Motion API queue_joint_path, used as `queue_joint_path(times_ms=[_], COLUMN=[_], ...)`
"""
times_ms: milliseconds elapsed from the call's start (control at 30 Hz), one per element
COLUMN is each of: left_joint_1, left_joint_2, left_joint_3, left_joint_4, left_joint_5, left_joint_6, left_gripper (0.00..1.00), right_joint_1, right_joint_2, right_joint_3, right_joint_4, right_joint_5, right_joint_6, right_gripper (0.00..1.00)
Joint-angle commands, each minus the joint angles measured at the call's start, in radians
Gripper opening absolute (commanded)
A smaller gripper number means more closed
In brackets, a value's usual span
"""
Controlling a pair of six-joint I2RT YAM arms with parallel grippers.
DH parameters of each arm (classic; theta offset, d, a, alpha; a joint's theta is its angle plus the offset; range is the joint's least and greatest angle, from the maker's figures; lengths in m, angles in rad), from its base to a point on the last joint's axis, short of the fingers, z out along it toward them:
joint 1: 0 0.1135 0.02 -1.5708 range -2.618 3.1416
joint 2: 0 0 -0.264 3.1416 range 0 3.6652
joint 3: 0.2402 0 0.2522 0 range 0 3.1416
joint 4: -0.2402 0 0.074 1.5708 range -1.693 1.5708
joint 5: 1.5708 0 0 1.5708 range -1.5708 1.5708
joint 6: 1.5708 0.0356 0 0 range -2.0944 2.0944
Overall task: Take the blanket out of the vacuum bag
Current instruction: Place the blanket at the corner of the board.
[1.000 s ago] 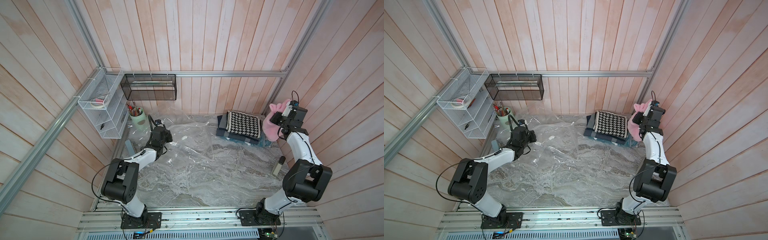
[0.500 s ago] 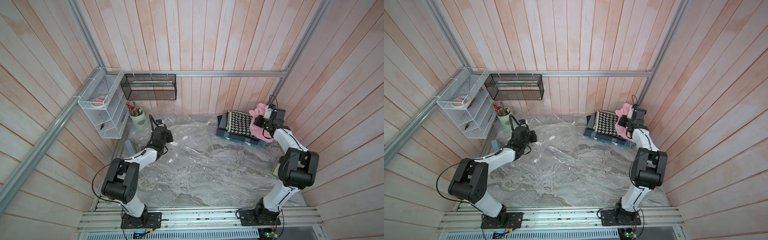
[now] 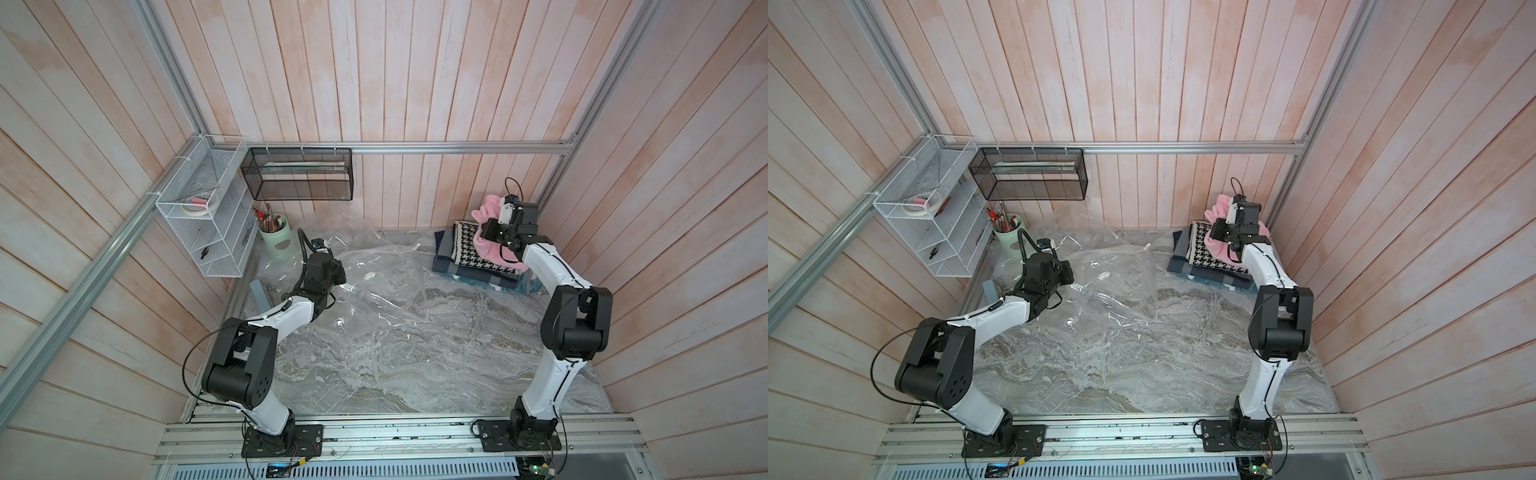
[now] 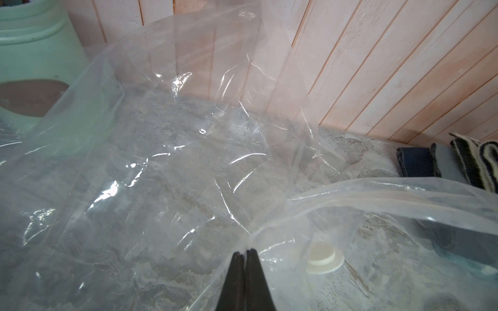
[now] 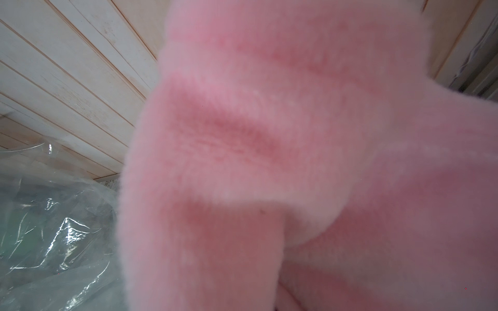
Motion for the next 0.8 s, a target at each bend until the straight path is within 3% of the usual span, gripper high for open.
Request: queue_joint_path(times_ms=[0, 200, 233, 300, 467, 667, 767], left_joint_1=[0.002, 0.011, 0.01, 0.011, 0.011, 0.013, 0.012], left_joint_2=[-0.033, -0.038, -0.039, -0.038, -0.031, -0.022, -0.009], left_joint_3=[-0.008, -0.022, -0.023, -0.022, -0.016, -0.014, -0.009], left_joint_4=[0.005, 0.011, 0.011, 0.013, 0.011, 0.011, 0.017], left_joint_5=[-0.014, -0.008, -0.006, 0.004, 0.018, 0.024, 0.038], left_joint_6=[0.01, 0.008, 0.007, 0.008, 0.015, 0.024, 0.017], left_gripper=[0.0, 0.0, 0.0, 0.0, 0.0, 0.0, 0.0], right_joint_1=[0.023, 0.061, 0.069, 0.09, 0.138, 0.103, 0.071], right_joint_2=[0.04, 0.102, 0.108, 0.112, 0.044, -0.056, -0.065], right_joint_3=[0.029, 0.047, 0.045, 0.034, -0.038, -0.093, -0.099], right_joint_4=[-0.018, -0.023, -0.014, 0.036, 0.176, 0.242, 0.221], right_joint_5=[-0.007, -0.045, -0.061, -0.124, -0.157, -0.104, 0.001], right_joint_6=[0.013, 0.016, 0.013, -0.008, -0.052, -0.021, 0.004], right_gripper=[0.0, 0.0, 0.07, 0.32, 0.68, 0.72, 0.72])
